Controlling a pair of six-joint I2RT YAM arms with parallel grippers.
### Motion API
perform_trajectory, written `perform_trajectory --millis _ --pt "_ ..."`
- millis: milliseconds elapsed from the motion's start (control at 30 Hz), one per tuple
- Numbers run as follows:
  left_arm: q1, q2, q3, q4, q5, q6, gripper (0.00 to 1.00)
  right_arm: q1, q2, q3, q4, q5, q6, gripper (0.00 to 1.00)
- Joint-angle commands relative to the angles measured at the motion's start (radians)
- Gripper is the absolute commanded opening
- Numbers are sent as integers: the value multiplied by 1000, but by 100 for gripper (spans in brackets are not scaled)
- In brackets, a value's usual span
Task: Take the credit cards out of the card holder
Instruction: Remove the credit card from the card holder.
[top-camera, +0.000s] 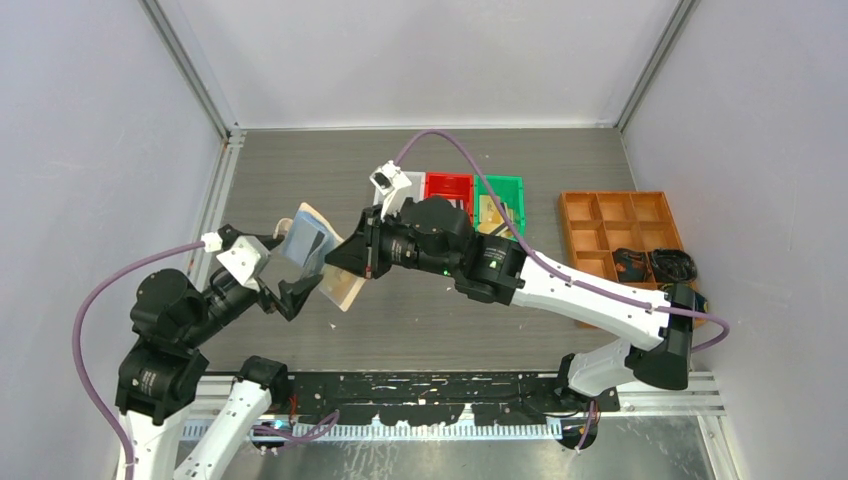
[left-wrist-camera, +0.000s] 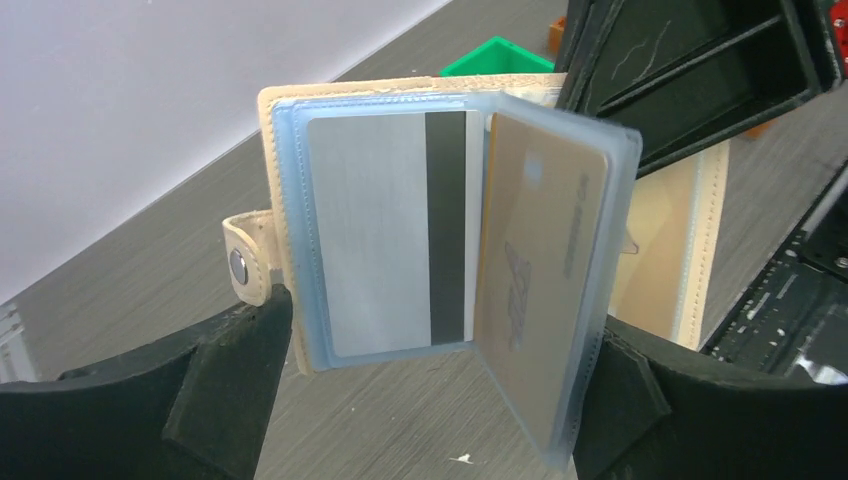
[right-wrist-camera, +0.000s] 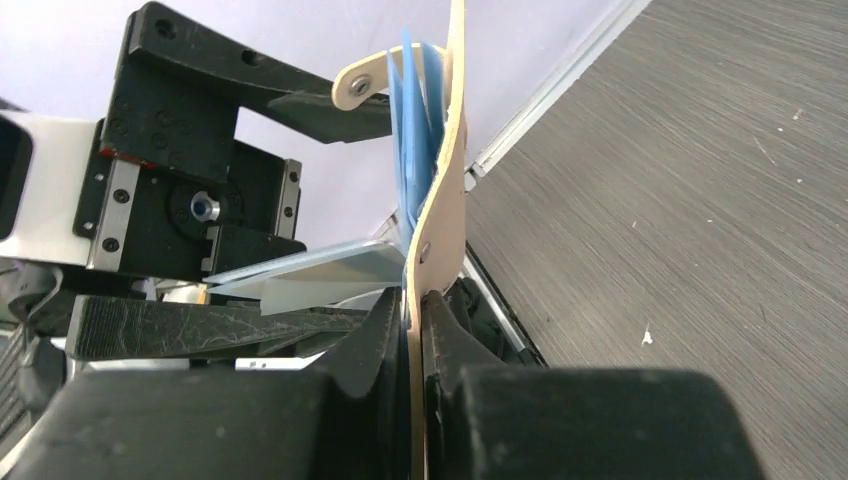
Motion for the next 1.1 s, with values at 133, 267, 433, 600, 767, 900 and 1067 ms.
perform_trajectory --millis 133,267,433,600,767,900,1067 --pt "1 2 40 -9 157 -20 94 14 -77 -36 278 -192 -7 1" --pt "1 -1 44 -20 170 -15 95 15 -81 -33 263 -177 -17 1" --pt "1 -7 80 -45 300 -68 98 14 -91 -40 254 -138 -34 1" --pt "2 -9 112 -106 350 -84 100 13 -90 -32 257 -136 -51 1" --pt "1 -19 162 -160 315 -94 100 7 -110 -37 235 -140 -80 1" --pt "1 9 238 -250 323 -94 100 6 -127 -30 191 -177 -134 1" --pt "1 22 279 -302 350 -72 99 6 -154 -16 101 -218 -214 1"
